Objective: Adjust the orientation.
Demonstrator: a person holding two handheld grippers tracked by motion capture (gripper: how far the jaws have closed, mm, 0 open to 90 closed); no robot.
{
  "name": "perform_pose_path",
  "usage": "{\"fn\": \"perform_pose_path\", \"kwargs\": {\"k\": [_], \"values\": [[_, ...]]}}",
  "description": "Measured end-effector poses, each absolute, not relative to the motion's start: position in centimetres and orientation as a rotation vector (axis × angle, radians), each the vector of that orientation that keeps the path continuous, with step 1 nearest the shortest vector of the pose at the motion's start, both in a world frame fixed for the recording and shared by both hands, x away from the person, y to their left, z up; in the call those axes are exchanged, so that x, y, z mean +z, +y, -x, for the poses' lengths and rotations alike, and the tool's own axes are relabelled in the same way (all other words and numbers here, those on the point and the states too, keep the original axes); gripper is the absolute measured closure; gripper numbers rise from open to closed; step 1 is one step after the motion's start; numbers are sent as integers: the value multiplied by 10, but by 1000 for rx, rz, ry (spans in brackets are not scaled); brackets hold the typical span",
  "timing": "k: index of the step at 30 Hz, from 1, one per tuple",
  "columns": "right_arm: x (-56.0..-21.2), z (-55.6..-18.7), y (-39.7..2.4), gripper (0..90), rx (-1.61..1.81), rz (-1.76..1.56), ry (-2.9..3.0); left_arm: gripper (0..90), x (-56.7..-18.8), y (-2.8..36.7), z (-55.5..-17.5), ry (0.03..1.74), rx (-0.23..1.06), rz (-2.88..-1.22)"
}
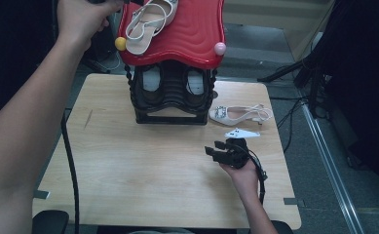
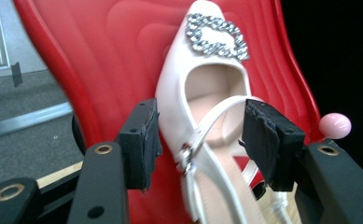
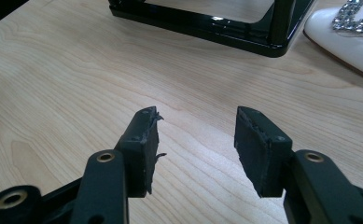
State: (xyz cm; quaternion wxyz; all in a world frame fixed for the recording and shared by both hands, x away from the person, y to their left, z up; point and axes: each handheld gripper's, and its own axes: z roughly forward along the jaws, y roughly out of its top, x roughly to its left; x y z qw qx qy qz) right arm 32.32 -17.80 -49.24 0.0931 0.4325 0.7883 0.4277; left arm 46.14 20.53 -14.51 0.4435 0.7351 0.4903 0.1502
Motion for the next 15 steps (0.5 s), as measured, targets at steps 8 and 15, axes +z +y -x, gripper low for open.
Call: {"fn": "perform_pose_path", "kwargs": {"k": [8,15], "values": [[-492,-325,-180,511,1271,-1280,2335,461,-158,227,-461,1242,360,-1808],[-491,-328,-180,511,1270,-1276,2338,463,-165,248,-457,1263,375,-1799]]}}
